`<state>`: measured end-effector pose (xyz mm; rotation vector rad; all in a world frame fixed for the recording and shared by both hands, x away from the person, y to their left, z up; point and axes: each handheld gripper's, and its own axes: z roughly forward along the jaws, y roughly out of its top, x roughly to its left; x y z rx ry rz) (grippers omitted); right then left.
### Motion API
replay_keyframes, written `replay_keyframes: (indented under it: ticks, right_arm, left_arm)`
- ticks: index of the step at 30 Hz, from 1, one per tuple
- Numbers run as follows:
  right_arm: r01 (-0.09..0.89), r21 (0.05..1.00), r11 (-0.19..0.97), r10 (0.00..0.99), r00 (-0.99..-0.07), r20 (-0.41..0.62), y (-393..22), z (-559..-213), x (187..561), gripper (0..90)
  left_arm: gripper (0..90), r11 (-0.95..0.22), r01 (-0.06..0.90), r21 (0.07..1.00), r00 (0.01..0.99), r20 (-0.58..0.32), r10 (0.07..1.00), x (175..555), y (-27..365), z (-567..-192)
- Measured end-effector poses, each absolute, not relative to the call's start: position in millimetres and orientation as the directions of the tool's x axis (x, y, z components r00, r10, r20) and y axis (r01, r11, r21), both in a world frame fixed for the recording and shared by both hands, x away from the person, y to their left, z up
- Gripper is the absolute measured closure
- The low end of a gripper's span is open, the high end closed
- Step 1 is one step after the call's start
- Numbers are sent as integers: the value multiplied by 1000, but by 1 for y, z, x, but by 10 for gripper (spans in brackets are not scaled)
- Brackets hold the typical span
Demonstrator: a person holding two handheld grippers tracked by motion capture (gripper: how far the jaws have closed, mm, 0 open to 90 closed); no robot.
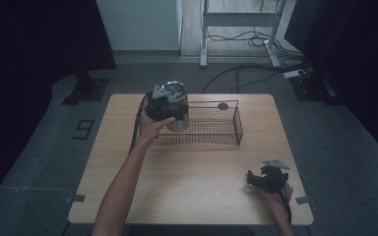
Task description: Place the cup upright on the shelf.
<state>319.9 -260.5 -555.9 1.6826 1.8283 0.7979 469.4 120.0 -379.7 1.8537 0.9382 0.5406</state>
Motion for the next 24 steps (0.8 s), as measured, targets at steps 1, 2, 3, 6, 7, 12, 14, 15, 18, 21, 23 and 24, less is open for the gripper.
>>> replay_keyframes:
  ticks: [1, 2, 3, 6, 7, 12, 14, 15, 18, 21, 23, 24]
  right_arm:
    - [686, 726, 52, 996, -88, 12, -260, -556, 320, 53]
    - [686, 726, 52, 996, -88, 11, -260, -556, 320, 53]
    - [686, 726, 52, 996, -88, 12, -261, -556, 320, 52]
    - [686, 726, 52, 996, -88, 12, -261, -556, 320, 53]
    - [686, 726, 51, 996, -87, 12, -260, -556, 320, 53]
    - [686, 726, 48, 997, -82, 12, -260, -556, 320, 53]
    - [686, 726, 47, 997, -81, 12, -260, -556, 320, 53]
    - [686, 726, 46, 997, -80, 12, -260, -556, 320, 53]
    - [686, 726, 47, 997, -79, 11, -261, -556, 320, 53]
    - [686, 726, 46, 997, -78, 10, -261, -556, 320, 53]
    - [686, 726, 46, 997, -77, 10, -261, -556, 320, 53]
    - [686, 726, 46, 997, -77, 10, -261, -556, 320, 53]
  left_arm:
    - [39, -246, 373, 894, 604, -33, 797, 470, 120, -380]
    - [39, -248, 375, 893, 602, -31, 798, 472, 120, -380]
    - [39, -247, 377, 893, 600, -33, 799, 474, 121, -381]
    - [39, -244, 383, 891, 593, -34, 804, 477, 121, -382]
    - [39, -247, 384, 889, 593, -32, 805, 478, 121, -383]
    - [39, -243, 392, 887, 585, -37, 810, 484, 120, -389]
    - [39, -242, 399, 885, 583, -41, 811, 486, 120, -391]
    - [39, -242, 403, 882, 580, -42, 813, 488, 120, -394]
    - [39, -238, 409, 881, 573, -45, 818, 490, 120, -398]
    - [39, -238, 418, 877, 558, -40, 829, 493, 120, -404]
    - [39, -240, 424, 873, 550, -38, 834, 495, 120, -407]
    - [39, -240, 424, 873, 550, -38, 834, 495, 120, -407]
